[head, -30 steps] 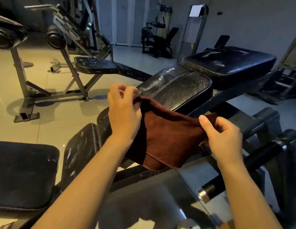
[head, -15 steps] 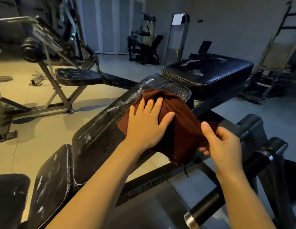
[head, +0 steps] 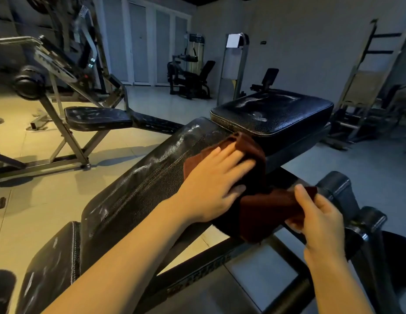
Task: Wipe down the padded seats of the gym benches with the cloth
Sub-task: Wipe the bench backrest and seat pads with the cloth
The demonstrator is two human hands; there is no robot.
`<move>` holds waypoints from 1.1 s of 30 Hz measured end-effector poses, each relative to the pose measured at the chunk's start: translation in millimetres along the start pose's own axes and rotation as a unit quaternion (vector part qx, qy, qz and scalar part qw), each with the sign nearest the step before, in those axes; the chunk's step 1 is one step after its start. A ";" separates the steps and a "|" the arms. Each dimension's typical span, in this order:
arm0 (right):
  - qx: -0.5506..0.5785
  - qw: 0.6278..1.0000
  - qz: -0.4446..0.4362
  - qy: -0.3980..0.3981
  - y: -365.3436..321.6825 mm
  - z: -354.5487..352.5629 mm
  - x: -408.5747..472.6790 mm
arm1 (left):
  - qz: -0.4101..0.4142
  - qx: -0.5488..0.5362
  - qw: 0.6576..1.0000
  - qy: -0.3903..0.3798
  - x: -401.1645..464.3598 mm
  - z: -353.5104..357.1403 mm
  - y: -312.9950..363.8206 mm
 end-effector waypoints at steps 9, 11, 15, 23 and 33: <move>0.003 1.000 0.001 0.011 -3.1 5.9 -1.9 | -0.240 -0.053 0.969 0.005 40.9 13.1 -66.5; 0.008 1.000 -0.007 0.016 -5.4 6.0 -1.6 | -0.261 -0.034 0.965 0.014 35.6 13.3 -66.9; 0.022 1.000 -0.002 0.022 -5.8 2.9 -3.7 | -0.230 -0.037 0.972 0.018 28.0 6.8 -54.3; -0.049 0.998 -0.045 -0.003 -12.0 -1.4 -26.9 | -0.089 -0.048 0.993 0.063 -18.4 -17.7 1.0; 0.004 0.995 -0.096 0.012 -68.4 0.9 -50.8 | -0.364 -0.285 0.859 0.219 -51.2 -56.2 10.3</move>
Point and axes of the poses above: each hand's wrist, its own x-axis towards the middle knuckle, its own z-axis out of the palm, y = z × x, the point moved 10 cm from there along x, towards the middle knuckle, and after that the axes turned 11 degrees about y, right-handed, at the moved point
